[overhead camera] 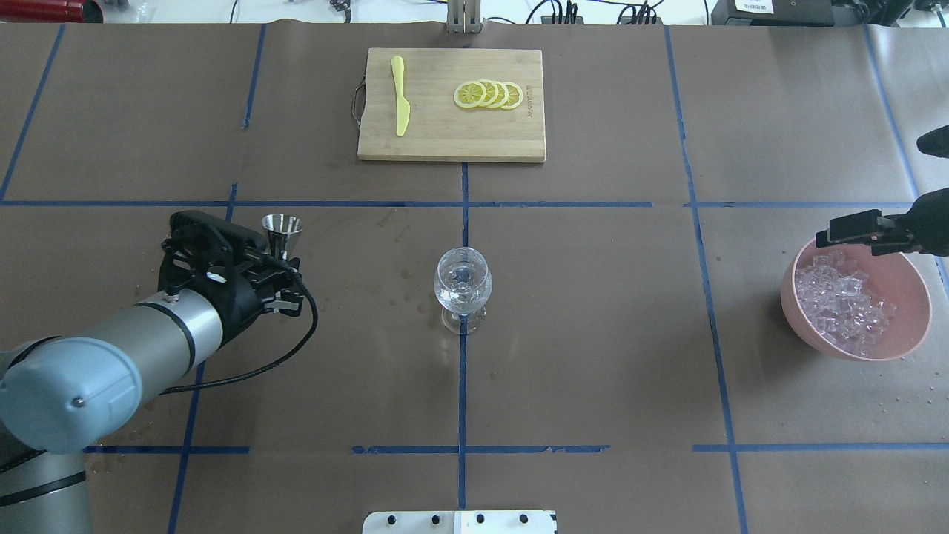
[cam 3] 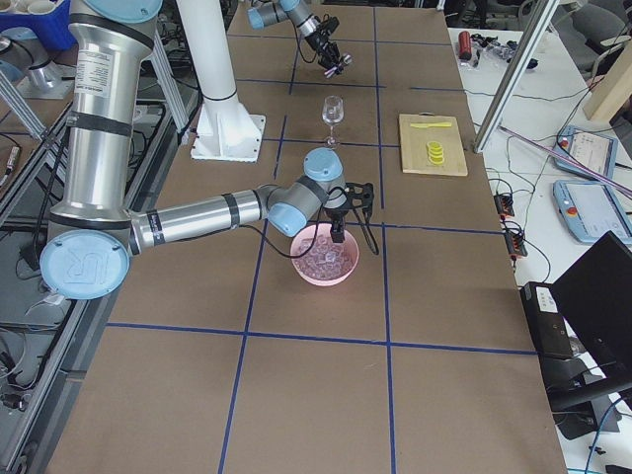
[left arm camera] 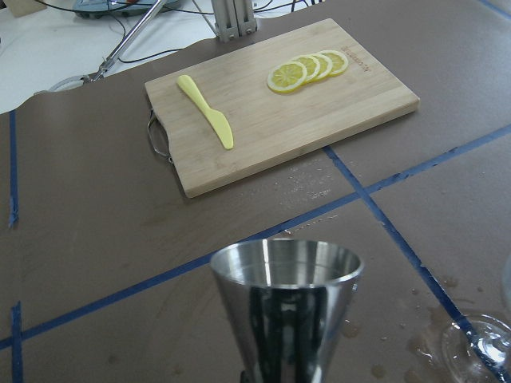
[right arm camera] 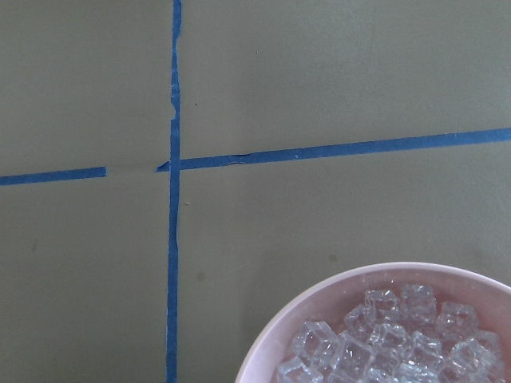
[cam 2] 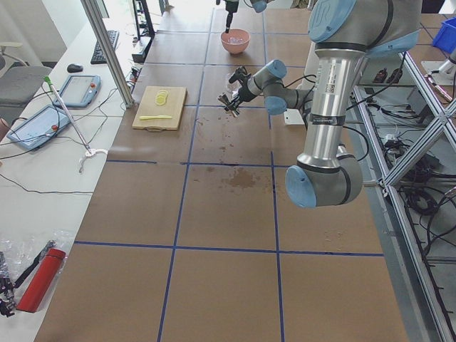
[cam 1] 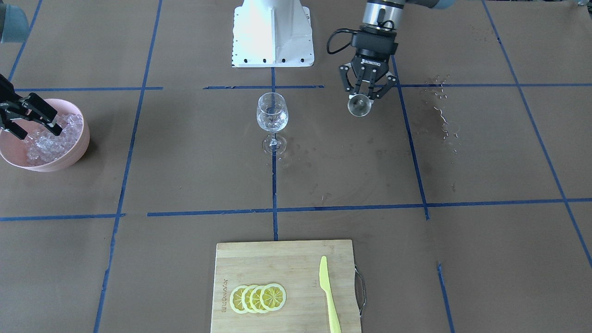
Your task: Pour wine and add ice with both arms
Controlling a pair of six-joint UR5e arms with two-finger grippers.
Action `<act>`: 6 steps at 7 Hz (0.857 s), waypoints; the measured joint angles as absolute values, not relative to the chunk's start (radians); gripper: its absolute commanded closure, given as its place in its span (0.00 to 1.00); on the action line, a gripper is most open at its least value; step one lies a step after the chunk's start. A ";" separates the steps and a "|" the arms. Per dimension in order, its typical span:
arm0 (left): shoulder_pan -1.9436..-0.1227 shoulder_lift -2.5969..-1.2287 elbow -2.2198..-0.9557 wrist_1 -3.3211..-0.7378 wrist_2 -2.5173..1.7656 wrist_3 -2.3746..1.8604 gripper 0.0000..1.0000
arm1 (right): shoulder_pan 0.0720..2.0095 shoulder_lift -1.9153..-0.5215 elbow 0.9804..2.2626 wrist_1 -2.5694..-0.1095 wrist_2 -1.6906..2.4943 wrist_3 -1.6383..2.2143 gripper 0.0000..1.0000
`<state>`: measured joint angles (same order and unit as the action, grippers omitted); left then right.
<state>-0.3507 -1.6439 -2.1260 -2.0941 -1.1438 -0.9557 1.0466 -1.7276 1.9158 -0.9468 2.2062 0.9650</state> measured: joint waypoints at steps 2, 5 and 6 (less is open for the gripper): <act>-0.349 -1.456 -1.978 -2.534 -1.005 -1.019 1.00 | 1.052 -1.725 1.912 -0.947 2.208 0.965 0.00; -0.309 -1.369 -1.763 -2.873 -0.791 -1.039 1.00 | 1.058 -1.723 1.910 -0.948 2.209 0.965 0.00; -0.277 -1.356 -1.716 -2.925 -0.720 -1.040 1.00 | 1.063 -1.723 1.911 -0.947 2.210 0.965 0.00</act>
<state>-0.2772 -1.3563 -1.7158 -2.9252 -0.7204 -1.0395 1.0627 -1.7229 1.9109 -0.9473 2.2098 0.9649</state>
